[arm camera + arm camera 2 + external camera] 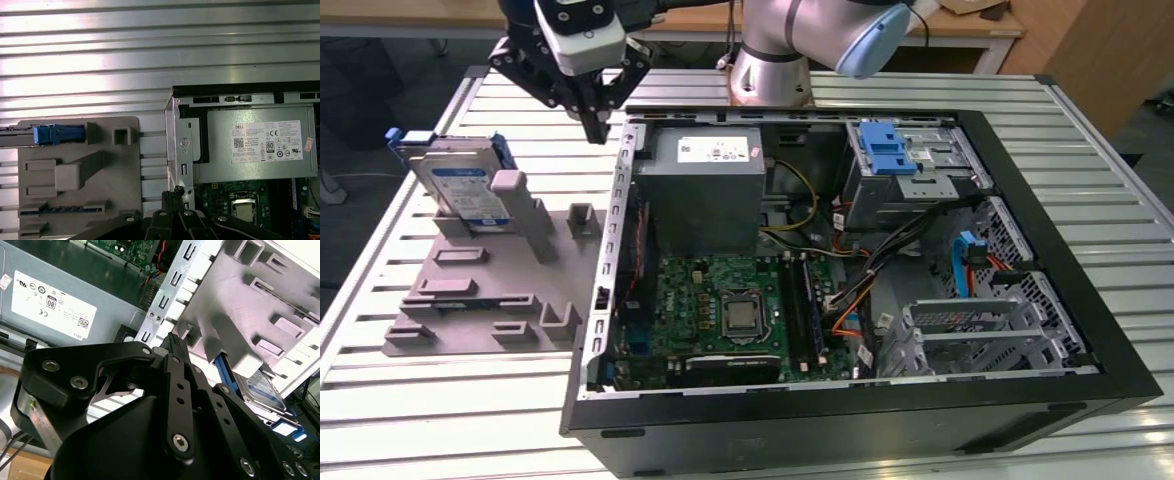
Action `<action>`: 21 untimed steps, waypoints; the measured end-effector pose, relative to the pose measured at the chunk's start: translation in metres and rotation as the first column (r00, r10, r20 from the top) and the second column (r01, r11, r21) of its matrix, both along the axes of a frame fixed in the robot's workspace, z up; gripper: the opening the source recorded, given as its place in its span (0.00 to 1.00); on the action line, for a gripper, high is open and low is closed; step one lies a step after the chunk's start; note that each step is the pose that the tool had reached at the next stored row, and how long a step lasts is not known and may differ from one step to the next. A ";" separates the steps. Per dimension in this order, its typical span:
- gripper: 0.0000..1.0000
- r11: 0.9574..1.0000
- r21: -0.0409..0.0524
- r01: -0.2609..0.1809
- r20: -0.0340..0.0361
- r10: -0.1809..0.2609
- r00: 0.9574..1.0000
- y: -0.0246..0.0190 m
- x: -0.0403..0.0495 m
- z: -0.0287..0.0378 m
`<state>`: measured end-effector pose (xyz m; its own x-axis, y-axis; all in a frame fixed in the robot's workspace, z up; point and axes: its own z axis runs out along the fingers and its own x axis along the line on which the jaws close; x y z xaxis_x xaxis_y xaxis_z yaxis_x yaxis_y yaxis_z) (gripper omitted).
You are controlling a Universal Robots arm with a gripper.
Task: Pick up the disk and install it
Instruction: 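Reach for the disk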
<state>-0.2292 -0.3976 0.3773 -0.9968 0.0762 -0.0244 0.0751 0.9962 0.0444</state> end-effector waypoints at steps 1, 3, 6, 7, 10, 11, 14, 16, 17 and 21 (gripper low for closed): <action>0.11 1.000 0.000 0.000 0.000 0.000 1.000 0.0000 -0.0005 -0.0001; 0.11 1.000 0.000 0.000 0.000 0.000 1.000 0.0000 -0.0014 -0.0002; 0.11 1.000 0.000 0.000 0.000 0.000 1.000 0.0000 -0.0027 -0.0004; 0.11 1.000 0.000 0.000 0.000 0.000 1.000 0.0000 -0.0032 -0.0005; 0.11 1.000 0.000 0.000 0.000 0.000 1.000 0.0000 -0.0046 -0.0007; 0.11 1.000 0.000 0.000 0.000 0.000 1.000 0.0000 -0.0050 -0.0008; 0.11 1.000 0.000 0.000 0.000 0.000 1.000 0.0000 -0.0061 -0.0010; 0.11 1.000 0.000 0.000 0.000 0.000 1.000 0.0001 -0.0069 -0.0011; 0.11 1.000 0.000 0.000 0.000 0.000 1.000 0.0001 -0.0072 -0.0012; 0.11 1.000 0.000 0.000 0.000 0.000 1.000 0.0001 -0.0089 -0.0014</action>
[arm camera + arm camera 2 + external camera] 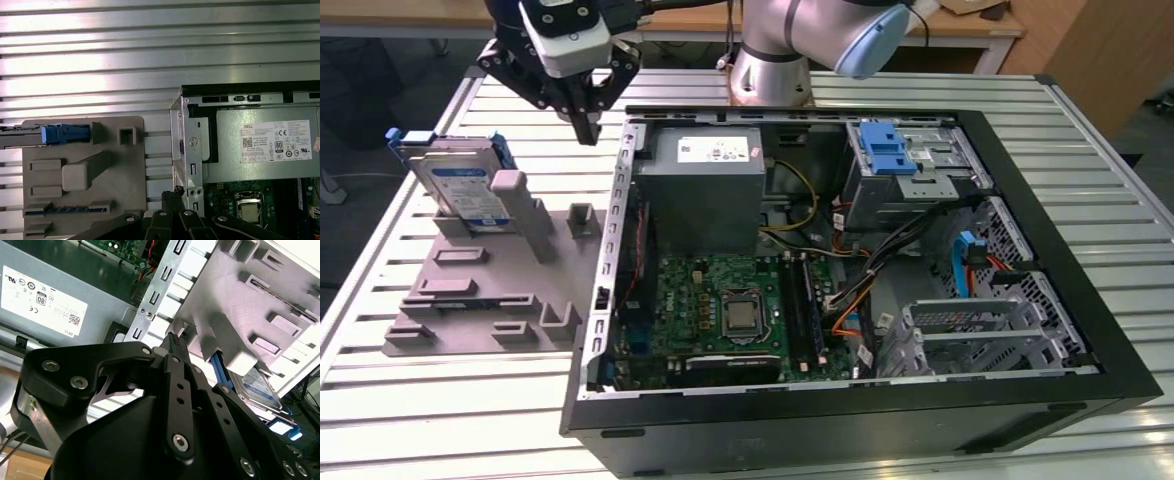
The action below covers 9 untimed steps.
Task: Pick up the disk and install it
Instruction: 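Reach for the disk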
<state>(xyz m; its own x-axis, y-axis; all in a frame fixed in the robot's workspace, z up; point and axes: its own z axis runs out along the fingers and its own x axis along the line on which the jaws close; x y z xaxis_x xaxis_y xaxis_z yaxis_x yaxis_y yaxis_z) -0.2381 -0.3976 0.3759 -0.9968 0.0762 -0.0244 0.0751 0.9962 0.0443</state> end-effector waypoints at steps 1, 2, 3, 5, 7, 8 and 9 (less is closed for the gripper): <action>0.11 1.000 0.000 0.000 0.000 0.000 1.000 0.0000 -0.0004 -0.0001; 0.11 1.000 0.000 0.000 0.000 0.000 1.000 0.0000 -0.0008 -0.0001; 0.11 1.000 0.000 0.000 0.000 0.000 1.000 0.0000 -0.0011 -0.0002; 0.11 1.000 0.000 0.000 0.000 0.000 1.000 0.0000 -0.0021 -0.0004; 0.11 1.000 0.000 0.000 0.000 0.000 1.000 0.0001 -0.0032 -0.0005; 0.11 1.000 0.000 0.000 0.000 0.000 1.000 0.0001 -0.0039 -0.0006; 0.11 1.000 0.000 0.000 0.000 0.000 1.000 0.0001 -0.0047 -0.0008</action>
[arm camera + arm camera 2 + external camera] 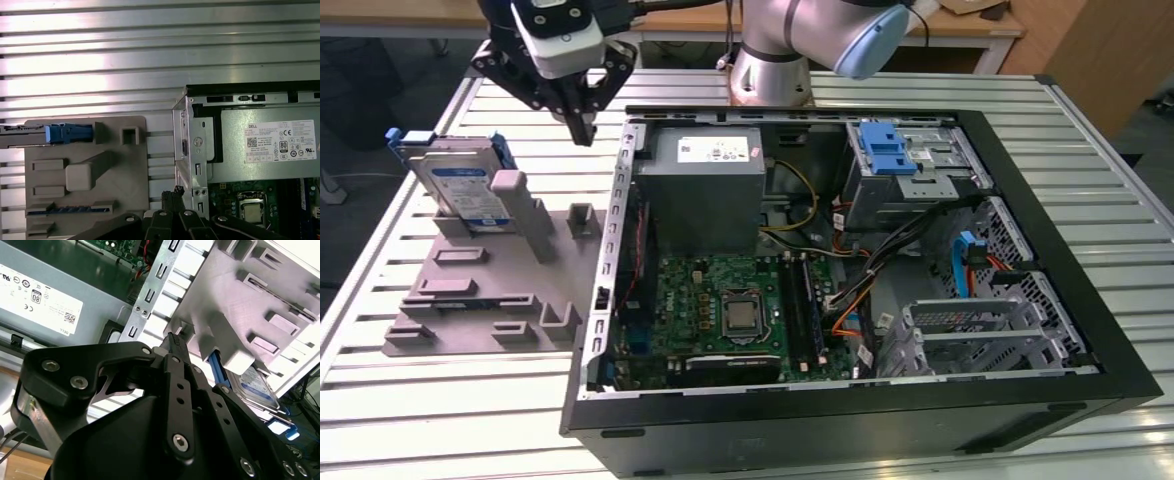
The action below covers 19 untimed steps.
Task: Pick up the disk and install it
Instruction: 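Reach for the disk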
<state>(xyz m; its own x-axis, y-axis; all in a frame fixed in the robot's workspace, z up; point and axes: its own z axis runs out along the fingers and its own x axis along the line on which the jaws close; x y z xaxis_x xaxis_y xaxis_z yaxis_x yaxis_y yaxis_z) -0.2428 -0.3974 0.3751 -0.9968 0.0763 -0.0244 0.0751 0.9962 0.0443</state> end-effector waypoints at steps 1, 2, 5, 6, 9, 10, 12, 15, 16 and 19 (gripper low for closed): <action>0.11 1.000 0.000 0.000 0.000 0.000 1.000 0.0000 -0.0007 -0.0001; 0.11 1.000 0.000 0.000 0.000 0.000 1.000 0.0001 -0.0015 -0.0003; 0.11 1.000 0.000 0.000 0.000 0.000 1.000 0.0002 -0.0037 -0.0006; 0.11 1.000 0.000 0.000 0.000 0.000 1.000 0.0002 -0.0043 -0.0008; 0.11 1.000 0.000 0.000 0.000 0.000 1.000 0.0003 -0.0062 -0.0011; 0.11 1.000 0.000 0.000 0.000 0.000 1.000 0.0003 -0.0068 -0.0012; 0.11 1.000 0.000 0.000 0.000 0.000 1.000 0.0003 -0.0080 -0.0015; 0.11 1.000 0.000 0.000 0.000 0.000 1.000 0.0004 -0.0097 -0.0018; 0.11 1.000 0.000 0.000 0.000 0.000 1.000 0.0004 -0.0103 -0.0020; 0.11 1.000 0.000 0.000 0.000 0.000 1.000 0.0004 -0.0120 -0.0023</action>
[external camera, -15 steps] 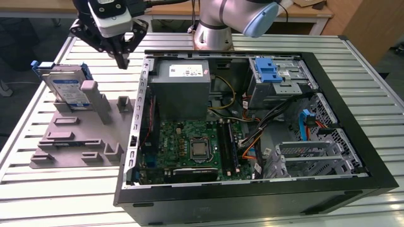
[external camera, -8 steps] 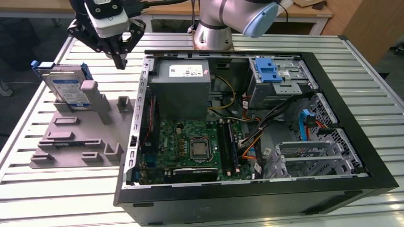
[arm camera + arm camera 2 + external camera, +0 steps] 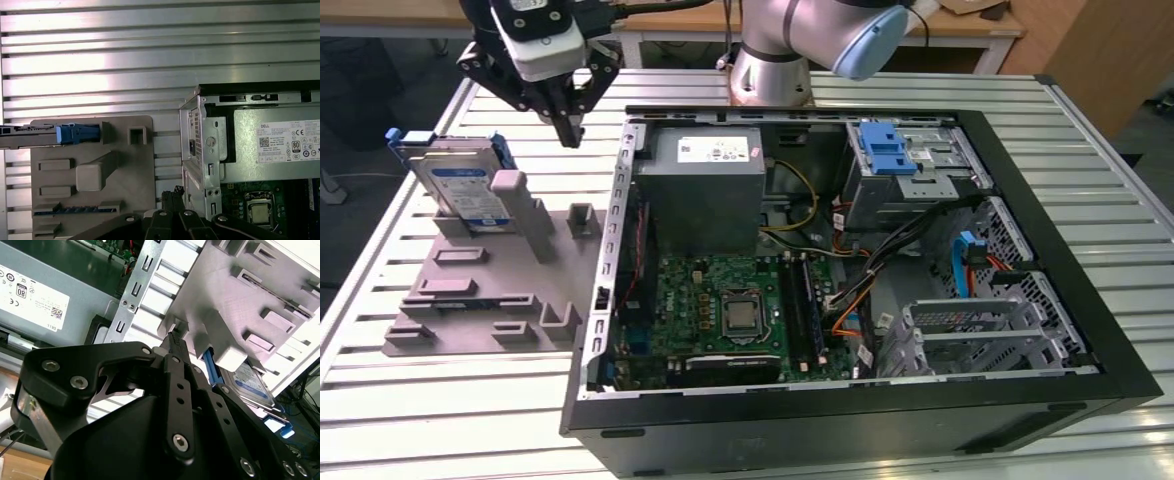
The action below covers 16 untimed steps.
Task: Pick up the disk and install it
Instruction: 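Reach for the disk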
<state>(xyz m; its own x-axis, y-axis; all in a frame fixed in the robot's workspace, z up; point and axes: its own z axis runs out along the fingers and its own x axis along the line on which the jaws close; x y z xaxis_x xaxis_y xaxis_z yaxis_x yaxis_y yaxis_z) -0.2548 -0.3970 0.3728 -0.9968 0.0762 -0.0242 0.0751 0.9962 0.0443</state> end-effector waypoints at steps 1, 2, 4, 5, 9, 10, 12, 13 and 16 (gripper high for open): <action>0.11 1.000 0.000 0.000 0.000 0.000 1.000 0.0000 -0.0007 -0.0001; 0.11 1.000 0.000 0.000 0.000 0.000 1.000 0.0002 -0.0014 -0.0002; 0.11 1.000 0.000 0.000 0.000 0.000 1.000 0.0011 -0.0038 -0.0003; 0.11 1.000 0.000 0.000 0.000 0.000 1.000 0.0016 -0.0053 -0.0004; 0.11 1.000 0.000 0.000 0.000 0.000 1.000 0.0049 -0.0112 -0.0007; 0.11 1.000 0.000 0.000 0.000 0.000 1.000 0.0056 -0.0119 -0.0008; 0.11 1.000 0.000 0.000 0.000 0.000 1.000 0.0062 -0.0126 -0.0009; 0.11 1.000 0.000 0.000 0.000 0.000 1.000 0.0062 -0.0126 -0.0009; 0.11 1.000 0.000 0.000 0.000 0.000 1.000 0.0063 -0.0132 -0.0009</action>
